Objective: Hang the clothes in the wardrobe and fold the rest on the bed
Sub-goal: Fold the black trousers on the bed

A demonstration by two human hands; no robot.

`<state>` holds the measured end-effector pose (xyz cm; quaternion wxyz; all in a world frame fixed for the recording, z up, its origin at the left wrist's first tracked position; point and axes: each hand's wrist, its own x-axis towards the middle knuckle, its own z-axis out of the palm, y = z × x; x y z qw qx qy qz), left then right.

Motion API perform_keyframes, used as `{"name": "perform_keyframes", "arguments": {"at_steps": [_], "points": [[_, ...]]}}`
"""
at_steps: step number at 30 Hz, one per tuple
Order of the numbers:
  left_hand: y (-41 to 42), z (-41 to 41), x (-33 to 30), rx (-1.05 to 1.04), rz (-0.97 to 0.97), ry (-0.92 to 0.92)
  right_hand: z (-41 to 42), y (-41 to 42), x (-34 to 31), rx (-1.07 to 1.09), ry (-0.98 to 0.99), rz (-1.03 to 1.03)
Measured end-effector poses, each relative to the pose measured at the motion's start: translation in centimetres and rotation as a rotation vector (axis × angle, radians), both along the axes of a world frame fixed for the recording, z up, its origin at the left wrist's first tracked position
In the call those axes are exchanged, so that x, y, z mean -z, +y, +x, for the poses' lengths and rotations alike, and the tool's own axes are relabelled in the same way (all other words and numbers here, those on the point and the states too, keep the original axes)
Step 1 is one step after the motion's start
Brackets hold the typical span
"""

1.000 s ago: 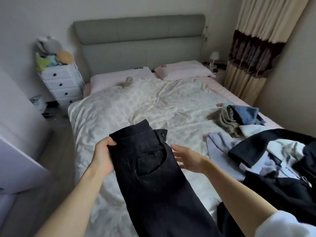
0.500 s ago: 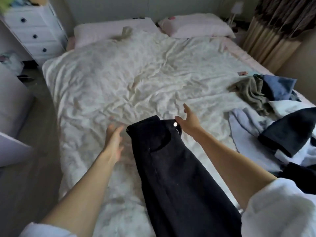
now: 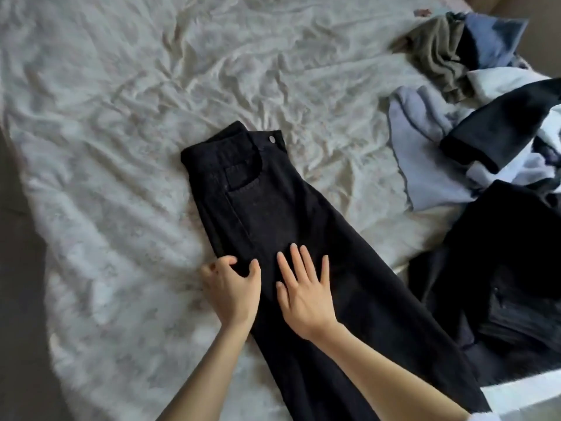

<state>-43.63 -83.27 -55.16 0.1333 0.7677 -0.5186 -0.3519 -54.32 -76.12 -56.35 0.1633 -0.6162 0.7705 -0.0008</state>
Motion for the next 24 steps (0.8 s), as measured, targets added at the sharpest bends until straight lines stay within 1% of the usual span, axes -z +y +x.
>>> {"name": "perform_keyframes", "arguments": {"at_steps": [2, 4, 6, 8, 11, 13, 14, 16, 18, 19, 22, 24], "points": [[2.6, 0.5, -0.4, 0.048, 0.011, -0.049, 1.7, 4.8, -0.5, 0.010, -0.027, -0.006], [4.2, 1.0, -1.1, 0.113, -0.009, -0.082, 2.3, 10.1, -1.0, 0.034, -0.024, 0.031], [6.1, 0.9, -1.8, 0.278, -0.098, -0.164, 2.2, 15.3, -1.2, 0.113, -0.012, 0.062], [8.2, 0.7, -1.8, 0.591, -0.239, -0.251, 2.0, 19.1, -1.5, 0.261, -0.007, 0.074], [12.0, -0.1, -1.7, 1.203, -0.406, -0.313, 1.8, 23.8, -1.7, 0.555, 0.017, 0.099], [14.0, -0.3, -1.4, 1.508, -0.462, -0.326, 1.5, 25.6, -1.6, 0.714, -0.002, 0.178], [14.8, -0.5, -1.1, 1.608, -0.462, -0.331, 1.4, 26.1, -1.6, 0.784, -0.020, 0.231], [15.9, -1.0, -0.9, 1.673, -0.441, -0.358, 1.3, 27.3, -0.9, 0.931, -0.044, 0.267], [16.5, -2.1, -0.9, 1.650, -0.476, -0.375, 0.8, 29.1, -0.3, 1.097, -0.053, 0.257], [16.4, -2.5, -1.1, 1.650, -0.489, -0.380, 0.5, 29.8, -0.1, 1.144, -0.052, 0.250], [16.4, -3.6, -1.5, 1.703, -0.528, -0.349, -0.3, 32.4, -0.2, 1.149, -0.073, 0.169], [16.3, -3.6, -2.1, 1.741, -0.537, -0.317, -0.5, 33.6, -0.9, 1.115, -0.118, 0.015]]}}
